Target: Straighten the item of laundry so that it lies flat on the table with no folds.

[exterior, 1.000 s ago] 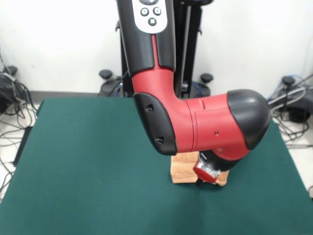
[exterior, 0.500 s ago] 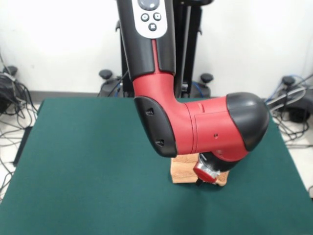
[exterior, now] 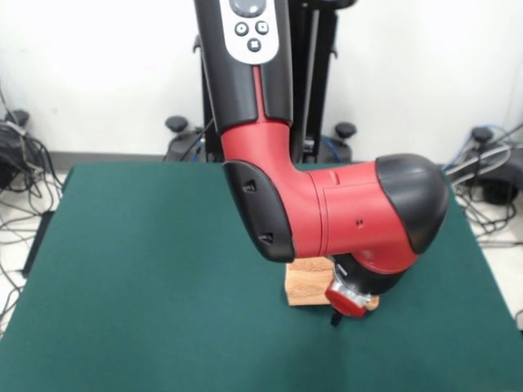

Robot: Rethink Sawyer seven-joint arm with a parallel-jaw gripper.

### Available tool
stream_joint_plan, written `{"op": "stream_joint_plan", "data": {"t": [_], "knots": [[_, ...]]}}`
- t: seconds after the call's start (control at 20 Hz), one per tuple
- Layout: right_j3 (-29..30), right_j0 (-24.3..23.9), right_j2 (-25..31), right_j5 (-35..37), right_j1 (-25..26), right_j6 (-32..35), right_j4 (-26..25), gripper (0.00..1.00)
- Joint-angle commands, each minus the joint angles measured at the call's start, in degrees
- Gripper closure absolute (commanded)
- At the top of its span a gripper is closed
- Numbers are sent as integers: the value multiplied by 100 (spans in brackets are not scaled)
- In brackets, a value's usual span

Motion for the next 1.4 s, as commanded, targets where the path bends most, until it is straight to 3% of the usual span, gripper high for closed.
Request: {"op": "stream_joint_plan", "data": {"t": [0.05, 0.9, 1.4], "knots": [[398, -33, 136, -442, 8, -958, -395, 0], [168, 62, 21, -242, 338, -914, -429, 0], [269, 94, -3, -329, 223, -808, -431, 0]]}}
